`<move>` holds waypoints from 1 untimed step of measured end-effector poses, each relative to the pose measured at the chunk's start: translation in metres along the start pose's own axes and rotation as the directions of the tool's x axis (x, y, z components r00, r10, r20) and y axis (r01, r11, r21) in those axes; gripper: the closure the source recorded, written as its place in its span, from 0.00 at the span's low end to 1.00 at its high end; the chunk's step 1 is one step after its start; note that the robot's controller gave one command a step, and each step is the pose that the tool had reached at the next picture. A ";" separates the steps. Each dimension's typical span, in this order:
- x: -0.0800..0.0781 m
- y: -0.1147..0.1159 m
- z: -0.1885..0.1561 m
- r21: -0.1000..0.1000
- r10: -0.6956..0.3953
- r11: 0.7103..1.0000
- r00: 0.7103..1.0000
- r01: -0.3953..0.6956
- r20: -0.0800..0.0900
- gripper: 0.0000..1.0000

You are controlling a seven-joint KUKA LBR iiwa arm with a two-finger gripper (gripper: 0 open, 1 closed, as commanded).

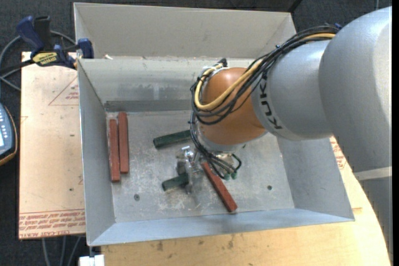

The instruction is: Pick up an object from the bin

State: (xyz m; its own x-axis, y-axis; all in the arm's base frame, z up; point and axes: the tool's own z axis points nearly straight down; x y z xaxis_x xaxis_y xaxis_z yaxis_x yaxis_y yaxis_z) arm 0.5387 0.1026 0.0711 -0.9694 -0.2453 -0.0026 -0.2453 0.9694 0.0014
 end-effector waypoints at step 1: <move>0.020 0.001 -0.117 0.001 0.010 1.000 1.000 -0.010 0.007 1.00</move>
Offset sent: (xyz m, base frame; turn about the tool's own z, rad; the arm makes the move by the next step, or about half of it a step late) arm -0.0213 -0.0050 0.1130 0.0090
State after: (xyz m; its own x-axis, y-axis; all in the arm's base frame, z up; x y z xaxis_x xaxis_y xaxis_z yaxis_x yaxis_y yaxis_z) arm 0.5189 0.0984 0.1884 -0.9718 -0.2356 -0.0091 -0.2356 0.9719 0.0002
